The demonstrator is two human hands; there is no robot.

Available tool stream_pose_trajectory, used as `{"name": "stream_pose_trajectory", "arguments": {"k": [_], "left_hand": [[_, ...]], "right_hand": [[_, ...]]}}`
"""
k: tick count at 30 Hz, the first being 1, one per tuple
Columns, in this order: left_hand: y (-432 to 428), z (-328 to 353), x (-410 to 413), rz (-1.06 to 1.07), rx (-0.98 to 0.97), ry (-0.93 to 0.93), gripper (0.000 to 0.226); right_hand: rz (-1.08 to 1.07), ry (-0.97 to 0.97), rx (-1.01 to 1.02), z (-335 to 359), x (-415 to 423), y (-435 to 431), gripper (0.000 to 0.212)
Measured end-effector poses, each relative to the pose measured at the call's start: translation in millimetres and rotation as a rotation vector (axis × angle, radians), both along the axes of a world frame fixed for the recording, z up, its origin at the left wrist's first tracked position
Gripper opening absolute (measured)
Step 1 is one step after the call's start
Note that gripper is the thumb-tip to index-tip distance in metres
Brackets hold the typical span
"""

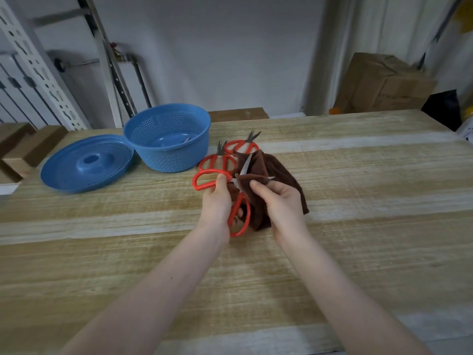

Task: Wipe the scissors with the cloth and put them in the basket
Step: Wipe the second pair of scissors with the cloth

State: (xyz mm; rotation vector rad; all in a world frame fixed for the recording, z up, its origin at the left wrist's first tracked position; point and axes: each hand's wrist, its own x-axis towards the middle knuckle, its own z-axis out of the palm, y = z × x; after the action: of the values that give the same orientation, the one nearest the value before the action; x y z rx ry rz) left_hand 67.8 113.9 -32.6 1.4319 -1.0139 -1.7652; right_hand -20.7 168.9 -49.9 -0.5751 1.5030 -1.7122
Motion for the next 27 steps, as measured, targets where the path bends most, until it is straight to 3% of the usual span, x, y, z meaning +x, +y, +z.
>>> {"name": "stream_pose_trajectory", "arguments": {"k": [7,11,14,21,27], "left_hand": [[-6.0,-25.2,16.4,0.091,-0.697,-0.175,0.042],[-5.3,-21.3,23.4,0.027,-0.900,-0.314,0.033],[-5.9,-16.4,21.4,-0.044,-0.984,-0.402,0.033],[-18.4,-13.0,20.2,-0.170,-0.929,-0.415,0.041],[-18.7,-6.8,21.4,-0.173,-0.690,-0.296,0.041]], "right_hand": [[-0.079,0.055,-0.040,-9.8,-9.0,14.9,0.024],[0.099,0.366,-0.004,0.4,-20.7,16.8,0.029],[0.208,0.686,0.043,8.5,-23.4,9.8,0.020],[0.329,1.090,0.107,2.5,-24.7,7.3,0.028],[0.424,0.994,0.157,1.3,-43.5,14.0,0.023]]}}
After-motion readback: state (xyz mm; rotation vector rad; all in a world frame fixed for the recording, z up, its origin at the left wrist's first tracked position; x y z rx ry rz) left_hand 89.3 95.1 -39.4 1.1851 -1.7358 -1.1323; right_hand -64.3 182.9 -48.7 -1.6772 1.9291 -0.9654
